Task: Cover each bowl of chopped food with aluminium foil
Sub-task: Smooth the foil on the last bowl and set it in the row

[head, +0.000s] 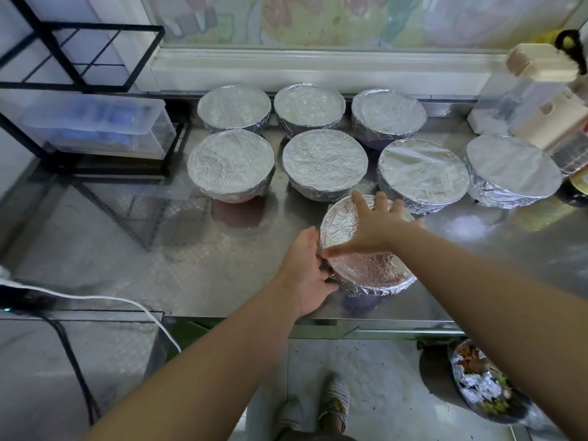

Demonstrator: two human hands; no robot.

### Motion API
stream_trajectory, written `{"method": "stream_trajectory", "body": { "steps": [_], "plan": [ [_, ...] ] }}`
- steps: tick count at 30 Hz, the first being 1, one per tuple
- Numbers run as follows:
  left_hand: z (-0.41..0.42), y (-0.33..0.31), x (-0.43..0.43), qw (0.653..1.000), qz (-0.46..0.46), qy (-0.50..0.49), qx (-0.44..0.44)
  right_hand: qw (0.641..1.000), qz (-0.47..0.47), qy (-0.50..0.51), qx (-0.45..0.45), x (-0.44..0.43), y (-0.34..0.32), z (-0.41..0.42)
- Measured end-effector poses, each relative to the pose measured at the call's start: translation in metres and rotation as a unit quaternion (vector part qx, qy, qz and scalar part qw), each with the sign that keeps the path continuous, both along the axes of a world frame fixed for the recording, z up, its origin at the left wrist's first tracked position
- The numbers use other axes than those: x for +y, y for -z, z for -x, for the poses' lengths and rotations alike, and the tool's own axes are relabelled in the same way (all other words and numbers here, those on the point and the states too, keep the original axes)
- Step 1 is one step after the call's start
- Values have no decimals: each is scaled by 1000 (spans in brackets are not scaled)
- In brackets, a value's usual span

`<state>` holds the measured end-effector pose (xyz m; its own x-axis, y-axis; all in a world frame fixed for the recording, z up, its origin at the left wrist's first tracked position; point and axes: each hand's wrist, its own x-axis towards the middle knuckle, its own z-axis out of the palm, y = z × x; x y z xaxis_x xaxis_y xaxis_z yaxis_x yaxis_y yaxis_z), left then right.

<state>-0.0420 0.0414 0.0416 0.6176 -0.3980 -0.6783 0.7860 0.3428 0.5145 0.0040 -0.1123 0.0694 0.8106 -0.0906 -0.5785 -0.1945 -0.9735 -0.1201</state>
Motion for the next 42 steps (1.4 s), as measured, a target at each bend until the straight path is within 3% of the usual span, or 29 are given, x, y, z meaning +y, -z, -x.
{"method": "stream_trajectory", "body": {
  "steps": [3, 10, 17, 23, 27, 29, 33, 38, 42],
  "plan": [
    [-13, 0, 11, 995, -56, 76, -29, 1000, 3, -3, 2, 0, -1, 0],
    [-67, 16, 7, 950, -239, 90, -181, 1000, -9, -1, 0, -1, 3, 0],
    [-84, 19, 2, 908, -310, 101, -262, 1000, 1, -1, 2, 0, 7, -2],
    [-85, 16, -8, 823, -419, 119, -365, 1000, -1, -2, 6, -1, 12, -4],
    [-84, 17, -10, 804, -436, 110, -388, 1000, 1, 20, 0, 2, 7, 1],
    [-86, 16, -10, 822, -401, 120, -386, 999, 2, 43, 9, 3, 5, 6],
    [-78, 18, 2, 895, -294, 107, -319, 997, 22, 46, 53, -4, 1, 9],
    [-38, 35, 22, 934, -297, 19, -196, 994, 14, -103, 22, -2, -8, 0],
    [2, 37, 21, 969, -212, 85, -96, 988, 16, -139, 60, 2, 0, 0]
  ]
}}
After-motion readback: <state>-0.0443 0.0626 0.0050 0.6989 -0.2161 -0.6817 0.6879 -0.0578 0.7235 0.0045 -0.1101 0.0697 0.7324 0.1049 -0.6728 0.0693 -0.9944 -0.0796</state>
